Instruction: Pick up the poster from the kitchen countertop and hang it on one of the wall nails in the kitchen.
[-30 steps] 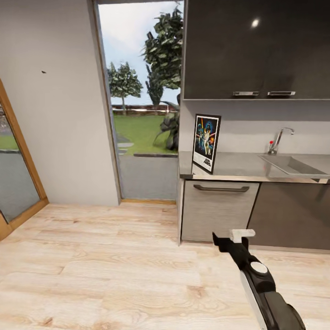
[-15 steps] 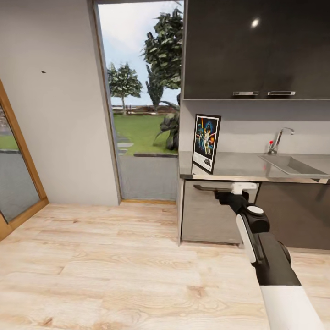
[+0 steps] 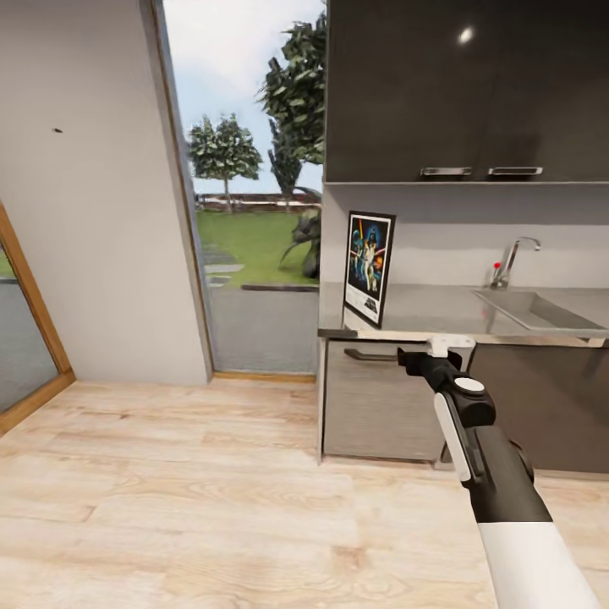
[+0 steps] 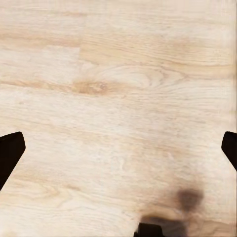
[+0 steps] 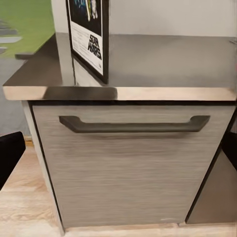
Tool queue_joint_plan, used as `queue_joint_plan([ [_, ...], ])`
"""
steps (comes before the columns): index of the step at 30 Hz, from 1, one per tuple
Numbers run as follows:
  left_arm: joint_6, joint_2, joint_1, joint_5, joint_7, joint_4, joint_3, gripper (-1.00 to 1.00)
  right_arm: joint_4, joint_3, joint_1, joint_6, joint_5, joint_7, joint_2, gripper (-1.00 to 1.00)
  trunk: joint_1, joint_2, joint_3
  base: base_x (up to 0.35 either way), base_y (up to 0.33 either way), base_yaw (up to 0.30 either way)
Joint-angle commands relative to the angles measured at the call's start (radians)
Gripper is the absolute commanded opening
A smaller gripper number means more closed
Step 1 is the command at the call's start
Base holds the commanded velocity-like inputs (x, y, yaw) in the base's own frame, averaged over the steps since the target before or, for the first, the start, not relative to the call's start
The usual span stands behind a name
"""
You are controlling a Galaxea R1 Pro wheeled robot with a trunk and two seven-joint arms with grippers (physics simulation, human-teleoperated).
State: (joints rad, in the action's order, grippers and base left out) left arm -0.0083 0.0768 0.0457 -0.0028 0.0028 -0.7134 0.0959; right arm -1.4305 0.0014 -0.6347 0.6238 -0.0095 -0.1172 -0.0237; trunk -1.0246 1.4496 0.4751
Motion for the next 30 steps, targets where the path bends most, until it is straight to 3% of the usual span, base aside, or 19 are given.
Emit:
queue_joint_plan([
  [1, -0.001, 0.000, 0.000, 0.000, 0.000, -0.001, 0.001, 1.00, -0.001, 0.001, 0.000, 0.005, -0.001, -0.004, -0.001, 1.00, 0.000, 0.000, 0.001, 0.226, -0.212, 0.000],
  [12, -0.002, 0.000, 0.000, 0.000, 0.000, -0.002, 0.001, 1.00, 0.000, 0.004, 0.000, 0.004, -0.003, 0.000, 0.001, 1.00, 0.000, 0.000, 0.001, 0.156, -0.070, 0.000],
  [30, -0.002, 0.000, 0.000, -0.001, 0.000, -0.003, 0.006, 1.00, 0.008, 0.001, 0.004, -0.001, -0.004, 0.028, 0.002, 1.00, 0.000, 0.000, 0.001, 0.322, -0.001, 0.000],
])
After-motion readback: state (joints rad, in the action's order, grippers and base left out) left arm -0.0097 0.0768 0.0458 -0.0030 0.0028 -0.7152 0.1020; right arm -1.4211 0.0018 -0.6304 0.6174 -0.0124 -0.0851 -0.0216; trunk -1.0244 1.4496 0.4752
